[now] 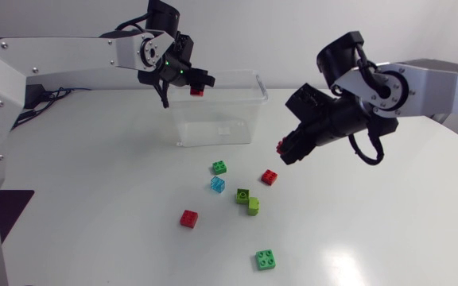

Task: Place the duplo bricks in the container

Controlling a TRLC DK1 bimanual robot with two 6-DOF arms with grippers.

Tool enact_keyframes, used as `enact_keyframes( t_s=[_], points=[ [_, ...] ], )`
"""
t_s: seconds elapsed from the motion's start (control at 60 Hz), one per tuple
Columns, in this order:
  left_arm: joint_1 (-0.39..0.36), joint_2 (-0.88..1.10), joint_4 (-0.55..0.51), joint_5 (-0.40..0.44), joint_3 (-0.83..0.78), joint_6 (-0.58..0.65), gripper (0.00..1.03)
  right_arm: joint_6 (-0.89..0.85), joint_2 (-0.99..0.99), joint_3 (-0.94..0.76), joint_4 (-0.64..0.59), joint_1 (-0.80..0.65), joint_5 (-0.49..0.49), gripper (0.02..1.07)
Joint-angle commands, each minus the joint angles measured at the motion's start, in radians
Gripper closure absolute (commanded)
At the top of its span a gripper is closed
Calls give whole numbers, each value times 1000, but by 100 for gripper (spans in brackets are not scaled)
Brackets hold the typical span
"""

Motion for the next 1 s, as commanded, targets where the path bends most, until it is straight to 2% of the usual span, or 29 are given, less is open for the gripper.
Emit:
enact_keyframes(
  t_s=[0.0,0.1,0.233,0.55,0.833,0.983],
  points=[
    [7,22,10,-8,40,-16,28,28,40,65,-18,3,3,80],
    [7,-4,1,-8,25,-16,14,46,83,143,-19,1,-5,80],
    [-7,-97,-25,-8,-37,-16,14,74,154,252,-19,-3,-13,80],
    [-45,-366,-280,15,-261,-8,14,112,327,492,-11,-12,-16,80],
    [-122,-507,-316,33,-537,14,15,136,441,637,-10,-26,-17,79],
    [-126,-560,-313,61,-681,24,15,136,505,729,-24,-29,-17,79]
  ],
)
